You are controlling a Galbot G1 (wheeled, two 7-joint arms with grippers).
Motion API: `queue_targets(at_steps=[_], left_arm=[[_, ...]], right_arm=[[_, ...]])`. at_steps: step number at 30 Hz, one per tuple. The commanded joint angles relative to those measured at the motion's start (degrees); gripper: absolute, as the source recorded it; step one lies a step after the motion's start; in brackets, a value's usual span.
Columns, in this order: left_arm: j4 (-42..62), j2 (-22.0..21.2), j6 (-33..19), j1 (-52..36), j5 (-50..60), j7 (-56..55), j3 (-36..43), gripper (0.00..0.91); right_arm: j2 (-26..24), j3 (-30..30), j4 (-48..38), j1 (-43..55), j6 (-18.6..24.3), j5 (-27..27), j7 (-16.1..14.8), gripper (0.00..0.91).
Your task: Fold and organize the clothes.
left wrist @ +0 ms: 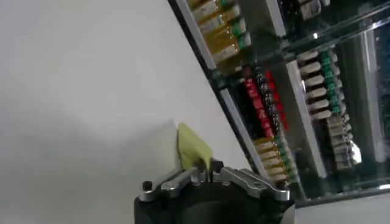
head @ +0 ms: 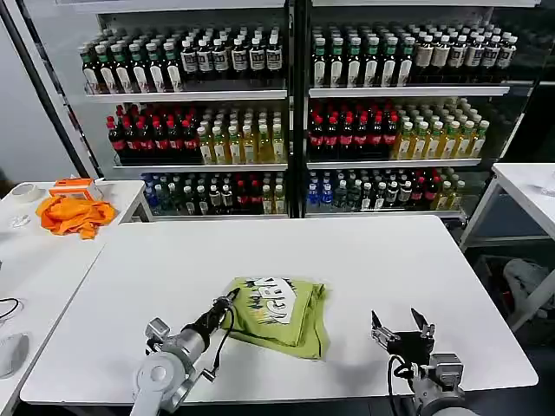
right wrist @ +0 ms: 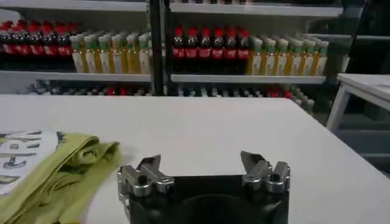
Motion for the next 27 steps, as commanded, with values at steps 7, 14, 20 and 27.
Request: queue_targets(at_steps=[7, 14, 20, 27], left_arm=[[-7.26, 8.23, 0.53, 2.34, -4.53, -1.25, -14.38, 0.050], [-8.32, 22.29, 2.48, 0.68, -5.42, -1.98, -31.35, 0.050], [-13.86, 29.87, 4.85, 1.79, -9.29, -2.16, -35.23, 0.050], [-15.40, 23.59, 1.27, 6.39, 21.47, 1.09, -9.38, 0.040]], right_arm=[[-0.13, -1.37, -0.34, 1.23, 0.13, 0.24, -0.09, 0.907], [-0.70, -2.25, -0.80, 3.77, 0.13, 1.62, -0.08, 0.907], [-0.79, -2.92, -1.32, 4.62, 0.52, 2.02, -0.27, 0.907], [-0.29, -3.53, -1.67, 4.06, 1.31, 1.27, -0.44, 0.907]])
